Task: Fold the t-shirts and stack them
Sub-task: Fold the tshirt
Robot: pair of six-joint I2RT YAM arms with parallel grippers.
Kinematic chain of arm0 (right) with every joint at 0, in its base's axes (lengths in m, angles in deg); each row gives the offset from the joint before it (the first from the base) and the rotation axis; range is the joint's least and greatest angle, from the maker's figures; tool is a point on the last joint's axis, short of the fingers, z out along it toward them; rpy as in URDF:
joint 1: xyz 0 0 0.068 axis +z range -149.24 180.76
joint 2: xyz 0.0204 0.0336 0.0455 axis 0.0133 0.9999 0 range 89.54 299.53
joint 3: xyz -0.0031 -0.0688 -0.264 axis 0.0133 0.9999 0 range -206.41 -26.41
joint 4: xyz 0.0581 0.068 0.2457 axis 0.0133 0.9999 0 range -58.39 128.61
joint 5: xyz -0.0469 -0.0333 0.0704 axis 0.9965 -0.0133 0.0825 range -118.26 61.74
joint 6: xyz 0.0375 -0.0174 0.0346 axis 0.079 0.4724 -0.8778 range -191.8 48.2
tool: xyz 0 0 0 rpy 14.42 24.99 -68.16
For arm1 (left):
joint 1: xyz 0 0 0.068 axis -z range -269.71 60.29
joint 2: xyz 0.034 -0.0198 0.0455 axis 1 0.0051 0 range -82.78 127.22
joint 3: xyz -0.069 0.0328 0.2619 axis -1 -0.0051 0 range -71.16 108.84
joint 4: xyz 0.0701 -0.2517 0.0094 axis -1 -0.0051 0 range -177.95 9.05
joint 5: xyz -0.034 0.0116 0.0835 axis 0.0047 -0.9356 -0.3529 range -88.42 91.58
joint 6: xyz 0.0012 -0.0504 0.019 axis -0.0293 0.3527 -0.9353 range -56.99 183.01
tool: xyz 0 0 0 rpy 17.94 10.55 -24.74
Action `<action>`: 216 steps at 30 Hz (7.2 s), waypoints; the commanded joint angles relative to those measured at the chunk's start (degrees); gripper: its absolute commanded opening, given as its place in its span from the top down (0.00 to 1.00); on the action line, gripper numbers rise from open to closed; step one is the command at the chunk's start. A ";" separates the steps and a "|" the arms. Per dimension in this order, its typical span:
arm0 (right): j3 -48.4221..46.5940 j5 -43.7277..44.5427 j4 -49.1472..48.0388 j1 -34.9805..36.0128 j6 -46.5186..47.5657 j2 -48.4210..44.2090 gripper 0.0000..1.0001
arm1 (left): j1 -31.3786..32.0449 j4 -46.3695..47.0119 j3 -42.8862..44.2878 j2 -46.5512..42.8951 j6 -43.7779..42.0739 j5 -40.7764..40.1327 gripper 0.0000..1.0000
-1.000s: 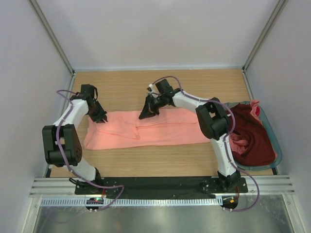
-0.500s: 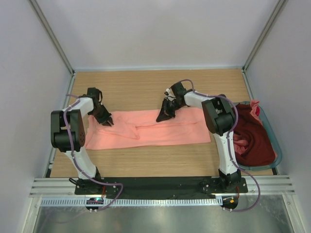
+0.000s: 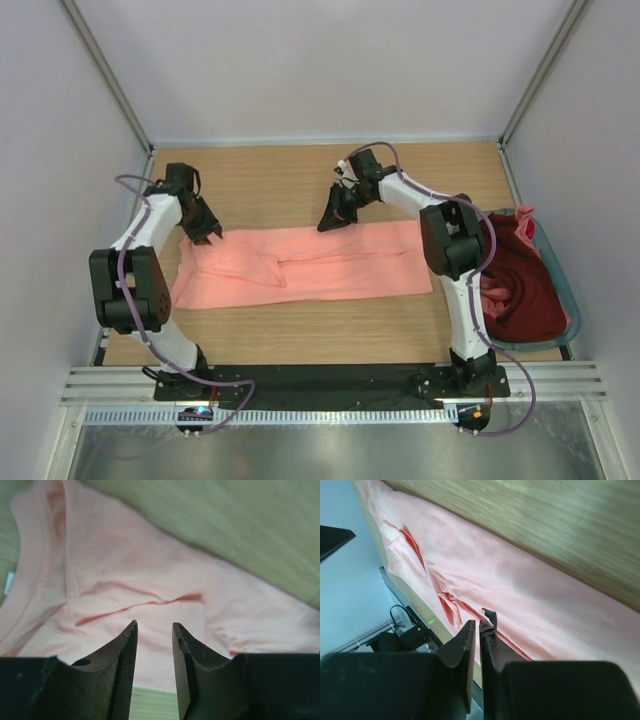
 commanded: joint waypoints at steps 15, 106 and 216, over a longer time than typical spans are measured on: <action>3.39 4.05 0.80 -12.86 2.72 -0.32 0.85 | -8.07 -3.48 19.21 22.51 -2.66 -2.54 0.71; 6.64 43.60 21.90 7.17 28.65 -15.52 0.00 | 4.85 -12.26 54.02 34.32 -2.85 -22.94 0.00; -1.45 43.49 19.18 25.54 16.97 -5.50 0.18 | 9.86 -15.60 56.91 44.48 0.68 -19.25 0.07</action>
